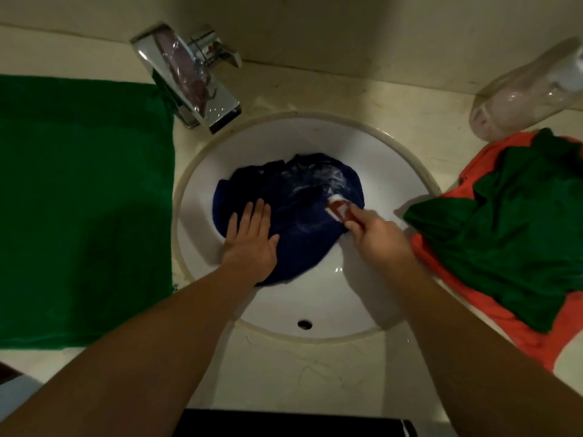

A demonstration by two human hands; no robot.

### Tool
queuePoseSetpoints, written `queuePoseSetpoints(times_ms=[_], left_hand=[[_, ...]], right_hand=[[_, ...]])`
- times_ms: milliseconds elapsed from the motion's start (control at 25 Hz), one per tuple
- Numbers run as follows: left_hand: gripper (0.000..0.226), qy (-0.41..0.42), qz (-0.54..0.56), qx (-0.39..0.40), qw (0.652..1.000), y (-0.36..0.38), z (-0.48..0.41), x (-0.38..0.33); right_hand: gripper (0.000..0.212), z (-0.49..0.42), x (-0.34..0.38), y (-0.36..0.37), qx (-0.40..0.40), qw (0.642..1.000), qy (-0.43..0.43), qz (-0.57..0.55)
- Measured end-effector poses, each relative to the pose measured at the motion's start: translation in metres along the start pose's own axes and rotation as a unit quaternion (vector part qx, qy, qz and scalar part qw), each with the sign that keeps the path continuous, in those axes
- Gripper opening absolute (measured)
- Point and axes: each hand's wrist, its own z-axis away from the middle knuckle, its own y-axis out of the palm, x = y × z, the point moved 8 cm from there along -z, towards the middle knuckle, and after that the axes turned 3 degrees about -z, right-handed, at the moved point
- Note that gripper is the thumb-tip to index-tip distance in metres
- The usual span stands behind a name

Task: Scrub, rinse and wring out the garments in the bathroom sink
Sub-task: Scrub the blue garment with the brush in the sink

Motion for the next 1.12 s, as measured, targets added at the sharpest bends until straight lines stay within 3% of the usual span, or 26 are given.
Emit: queuePoseSetpoints(times_ms=[120, 240, 280, 400, 560, 680, 760, 960, 1040, 1120], left_hand=[[0.068, 0.009, -0.010, 0.007, 1.000, -0.007, -0.001, -0.007], [0.064, -0.004, 0.031, -0.079, 0.996, -0.039, -0.026, -0.013], [0.065, -0.005, 0.033, -0.076, 0.997, -0.042, -0.036, -0.010], [0.068, 0.015, 0.029, -0.018, 0.999, -0.021, -0.050, 0.003], [0.070, 0.014, 0.036, -0.053, 0.998, -0.016, -0.047, 0.002], [0.074, 0.009, 0.039, -0.078, 0.996, -0.014, -0.047, -0.001], [0.075, 0.019, 0.032, -0.081, 0.996, -0.013, -0.048, 0.002], [0.072, 0.055, 0.046, -0.045, 0.996, -0.009, -0.039, -0.001], [0.073, 0.062, 0.045, -0.040, 0.996, -0.005, -0.034, -0.004], [0.073, 0.069, 0.034, -0.043, 0.996, -0.004, -0.028, -0.005]], right_hand=[[0.044, -0.007, 0.011, -0.007, -0.028, 0.999, 0.018, -0.009], [0.043, -0.009, 0.063, 0.018, -0.024, 0.995, -0.038, -0.083], [0.043, -0.010, 0.067, 0.028, 0.007, 0.995, -0.047, -0.087], [0.047, -0.024, 0.029, 0.023, 0.063, 0.997, -0.016, -0.052], [0.050, -0.034, -0.010, -0.003, 0.009, 0.997, 0.061, -0.052], [0.056, -0.028, 0.060, 0.047, 0.087, 0.988, -0.037, -0.124], [0.054, -0.025, 0.070, 0.052, 0.114, 0.984, -0.078, -0.111], [0.046, -0.041, -0.030, -0.029, 0.000, 0.994, 0.109, 0.008], [0.046, -0.037, 0.007, -0.017, -0.010, 0.996, 0.078, -0.046], [0.047, -0.033, 0.060, 0.018, 0.062, 0.995, 0.002, -0.081]])
